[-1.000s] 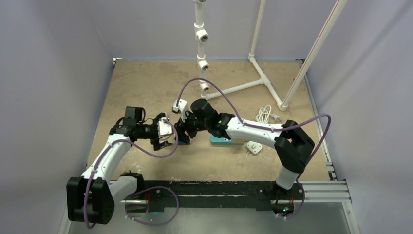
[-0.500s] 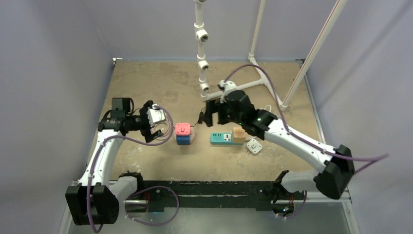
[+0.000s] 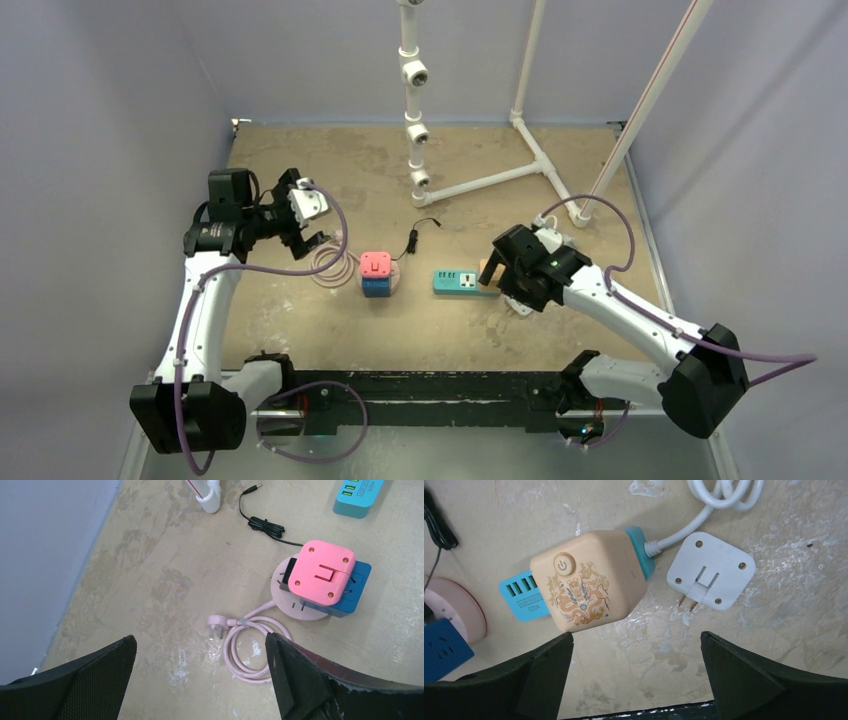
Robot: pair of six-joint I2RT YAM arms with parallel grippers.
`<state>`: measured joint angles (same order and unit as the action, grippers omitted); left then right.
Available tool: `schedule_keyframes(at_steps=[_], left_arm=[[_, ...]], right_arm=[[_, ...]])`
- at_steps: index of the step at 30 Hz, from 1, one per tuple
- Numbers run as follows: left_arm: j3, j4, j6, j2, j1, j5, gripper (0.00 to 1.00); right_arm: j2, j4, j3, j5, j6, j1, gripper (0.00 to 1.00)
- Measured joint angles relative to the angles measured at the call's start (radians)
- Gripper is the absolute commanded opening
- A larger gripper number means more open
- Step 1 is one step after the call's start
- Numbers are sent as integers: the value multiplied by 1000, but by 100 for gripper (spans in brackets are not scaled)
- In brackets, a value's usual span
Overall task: Insert the plug
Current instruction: Pick up the plug from the center of the board.
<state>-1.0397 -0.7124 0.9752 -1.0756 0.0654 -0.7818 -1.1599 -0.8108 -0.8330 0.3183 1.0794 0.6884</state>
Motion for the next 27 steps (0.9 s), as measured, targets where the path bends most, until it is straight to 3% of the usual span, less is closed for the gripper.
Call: schedule_keyframes(at_steps=[9, 22, 27], left_arm=[[-38, -8, 3, -6, 0, -33, 99], [-38, -6, 3, -15, 0, -56, 99], [-38, -6, 3, -15, 0, -53, 99]], right_arm=[[32, -4, 108, -13, 71, -214, 99], [-16, 29, 85, -22, 3, -219, 95], [-128, 59, 89, -21, 2, -219, 90]])
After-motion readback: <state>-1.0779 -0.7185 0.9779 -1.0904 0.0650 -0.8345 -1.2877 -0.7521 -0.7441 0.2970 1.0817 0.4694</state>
